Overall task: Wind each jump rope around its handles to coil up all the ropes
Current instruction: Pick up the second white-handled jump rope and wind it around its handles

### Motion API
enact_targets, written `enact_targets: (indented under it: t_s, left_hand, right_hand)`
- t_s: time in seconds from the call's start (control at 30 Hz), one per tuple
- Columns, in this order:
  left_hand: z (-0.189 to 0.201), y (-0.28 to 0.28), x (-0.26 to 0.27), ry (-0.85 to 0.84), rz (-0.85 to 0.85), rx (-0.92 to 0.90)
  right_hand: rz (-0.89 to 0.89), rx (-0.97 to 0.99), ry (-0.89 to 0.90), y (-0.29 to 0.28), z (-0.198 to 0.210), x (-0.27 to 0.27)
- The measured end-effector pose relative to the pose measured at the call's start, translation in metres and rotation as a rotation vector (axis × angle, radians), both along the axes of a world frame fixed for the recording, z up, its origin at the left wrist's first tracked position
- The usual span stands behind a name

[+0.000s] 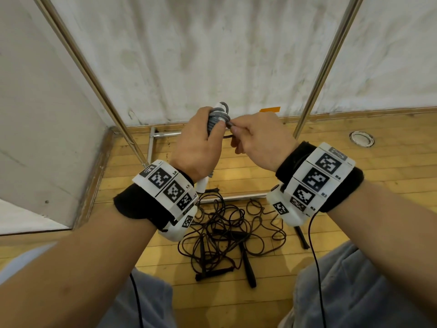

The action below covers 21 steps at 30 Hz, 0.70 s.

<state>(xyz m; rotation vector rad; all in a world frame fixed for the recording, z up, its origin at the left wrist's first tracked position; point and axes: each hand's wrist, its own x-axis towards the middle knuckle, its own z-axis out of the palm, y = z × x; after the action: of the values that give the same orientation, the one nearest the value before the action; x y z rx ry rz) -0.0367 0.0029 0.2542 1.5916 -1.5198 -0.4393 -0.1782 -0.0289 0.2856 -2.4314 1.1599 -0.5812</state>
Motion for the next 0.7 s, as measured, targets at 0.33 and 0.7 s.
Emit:
enact_targets:
  t_s: [0.33, 0.7]
  left_hand:
    - [-0.0039, 0.0007, 0.0018, -0.225, -0.081, 0.024]
    - [0.0043, 0.0064, 0.0021, 0.008, -0.112, 0.056]
  right_hand:
    - [-0.109, 0.211, -0.271, -0.0041, -0.0043, -0.0059]
    - [-0.141, 0.264, -0.461, -0.0103, 0.0, -0.0072]
